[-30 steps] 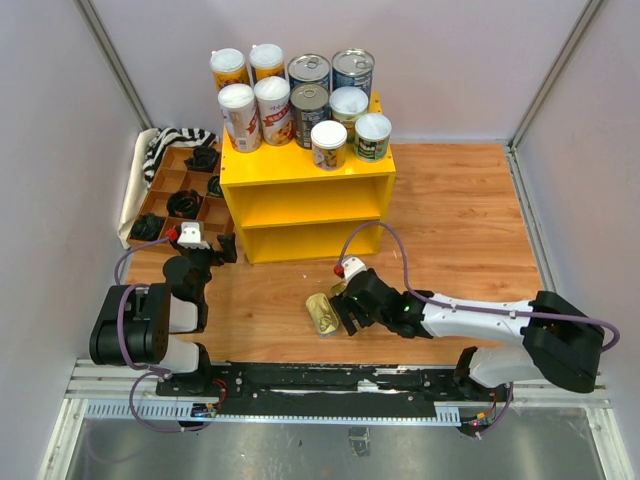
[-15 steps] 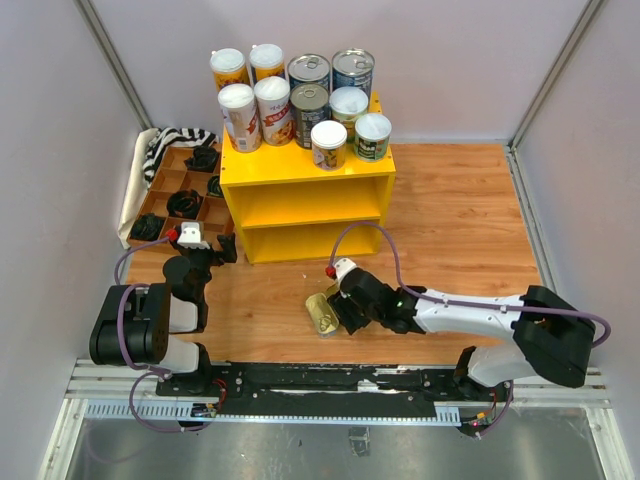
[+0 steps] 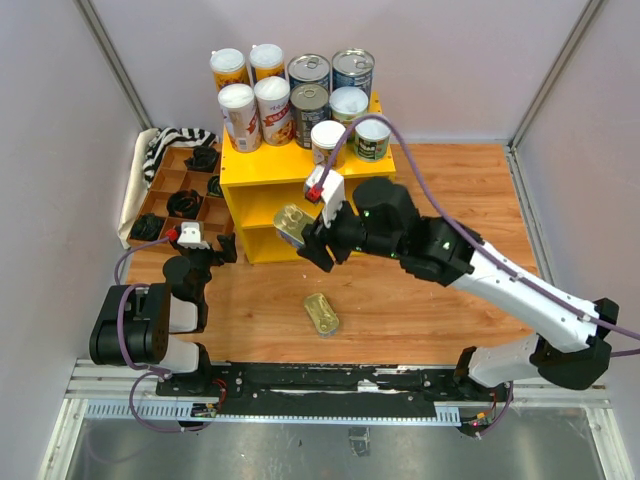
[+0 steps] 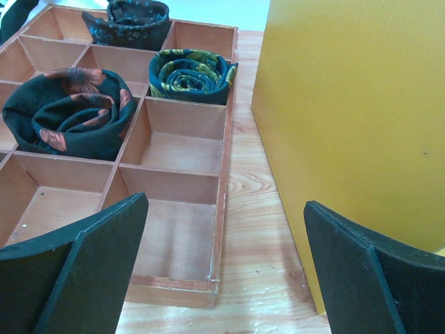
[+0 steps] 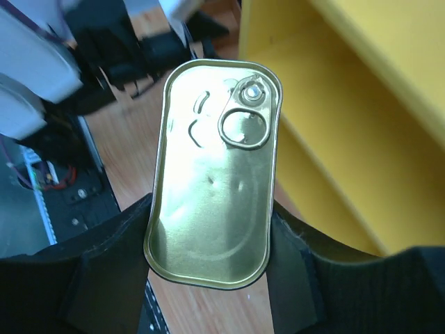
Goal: Place and organize the canned foods onto the counter
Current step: Place the canned food on the counter.
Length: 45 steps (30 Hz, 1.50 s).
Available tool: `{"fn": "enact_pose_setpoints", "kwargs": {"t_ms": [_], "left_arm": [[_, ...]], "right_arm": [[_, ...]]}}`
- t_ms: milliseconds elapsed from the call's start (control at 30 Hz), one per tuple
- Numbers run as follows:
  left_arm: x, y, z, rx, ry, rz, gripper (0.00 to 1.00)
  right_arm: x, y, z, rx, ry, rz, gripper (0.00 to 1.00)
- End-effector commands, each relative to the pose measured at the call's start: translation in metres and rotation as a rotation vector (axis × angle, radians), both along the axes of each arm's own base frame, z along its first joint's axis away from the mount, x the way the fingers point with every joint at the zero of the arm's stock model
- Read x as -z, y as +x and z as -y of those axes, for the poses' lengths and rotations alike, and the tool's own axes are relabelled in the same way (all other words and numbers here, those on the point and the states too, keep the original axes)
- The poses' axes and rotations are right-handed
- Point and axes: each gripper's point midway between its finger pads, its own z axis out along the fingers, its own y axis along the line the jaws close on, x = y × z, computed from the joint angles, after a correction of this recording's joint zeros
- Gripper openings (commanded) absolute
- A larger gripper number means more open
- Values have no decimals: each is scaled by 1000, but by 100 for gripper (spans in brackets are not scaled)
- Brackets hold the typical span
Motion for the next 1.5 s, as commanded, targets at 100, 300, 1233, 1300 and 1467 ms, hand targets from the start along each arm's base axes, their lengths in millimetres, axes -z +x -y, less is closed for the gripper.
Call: {"fn": "enact_pose_setpoints", "kwargs": {"t_ms": [100, 300, 1233, 1300, 1467], "left_arm": [[-9, 3, 2, 9, 14, 32, 100], [-9, 3, 2, 9, 13, 32, 100], [-9, 3, 2, 9, 15, 32, 100], [-9, 4, 2, 9, 14, 33, 100], [-9, 3, 2, 9, 15, 31, 100]], "right_arm": [[-68, -5, -30, -201, -17, 72, 1], [-113, 25, -70, -216, 32, 181, 1], [-127, 121, -129, -173, 231, 269, 1], [-126, 128, -129, -164, 236, 270, 0], [-122, 140, -128, -142, 236, 275, 1]]}}
